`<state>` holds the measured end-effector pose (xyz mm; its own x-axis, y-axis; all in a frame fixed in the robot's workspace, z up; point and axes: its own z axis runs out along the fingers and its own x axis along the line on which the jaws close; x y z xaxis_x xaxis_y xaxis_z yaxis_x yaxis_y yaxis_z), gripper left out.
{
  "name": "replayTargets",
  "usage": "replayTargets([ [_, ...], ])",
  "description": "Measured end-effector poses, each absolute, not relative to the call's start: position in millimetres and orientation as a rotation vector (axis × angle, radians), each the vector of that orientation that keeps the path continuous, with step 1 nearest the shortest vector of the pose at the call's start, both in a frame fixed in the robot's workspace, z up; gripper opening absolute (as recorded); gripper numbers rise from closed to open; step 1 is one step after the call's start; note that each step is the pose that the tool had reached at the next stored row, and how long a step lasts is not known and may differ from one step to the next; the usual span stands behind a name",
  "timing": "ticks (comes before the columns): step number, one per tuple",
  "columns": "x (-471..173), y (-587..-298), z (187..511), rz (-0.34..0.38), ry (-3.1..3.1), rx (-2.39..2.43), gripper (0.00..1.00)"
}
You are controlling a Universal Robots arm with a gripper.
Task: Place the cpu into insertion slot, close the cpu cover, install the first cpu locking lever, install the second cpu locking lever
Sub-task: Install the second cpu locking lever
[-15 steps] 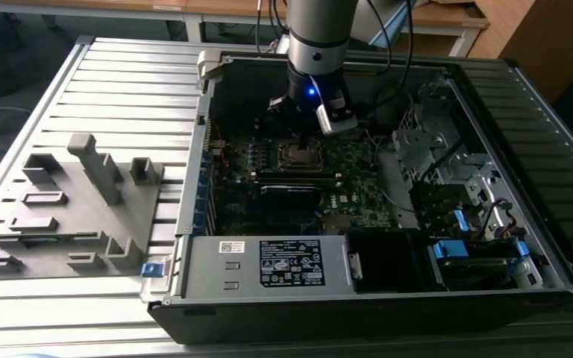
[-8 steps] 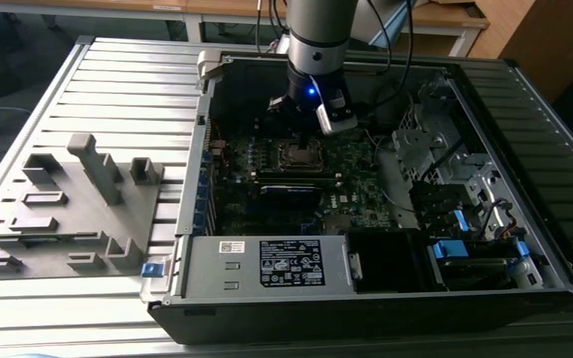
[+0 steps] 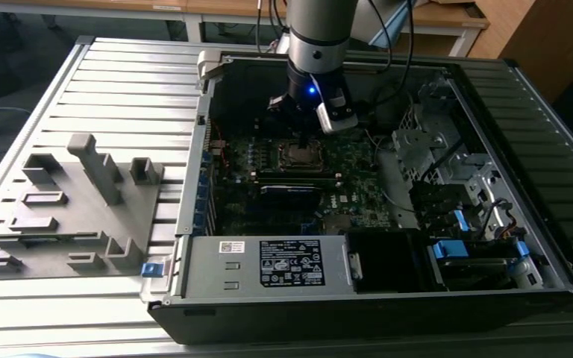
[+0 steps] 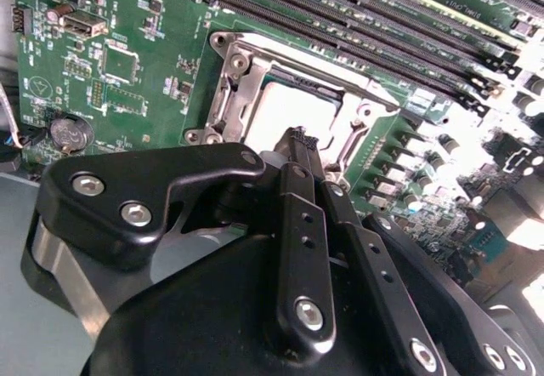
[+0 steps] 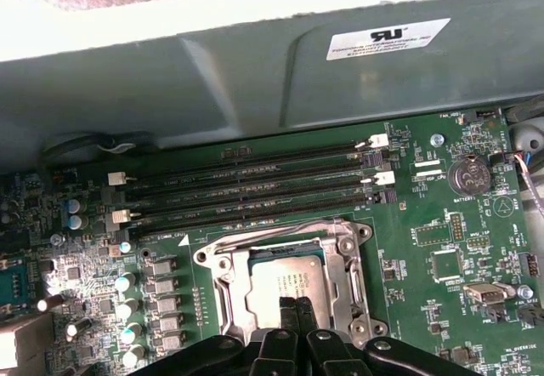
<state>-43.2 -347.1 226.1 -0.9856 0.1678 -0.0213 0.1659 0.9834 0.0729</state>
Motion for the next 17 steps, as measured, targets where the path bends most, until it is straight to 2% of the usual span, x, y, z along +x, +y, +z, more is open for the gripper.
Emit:
replayTargets([
  [17, -43.2, -347.2, 229.1, 0.110, 3.101, 0.261, 0.11],
])
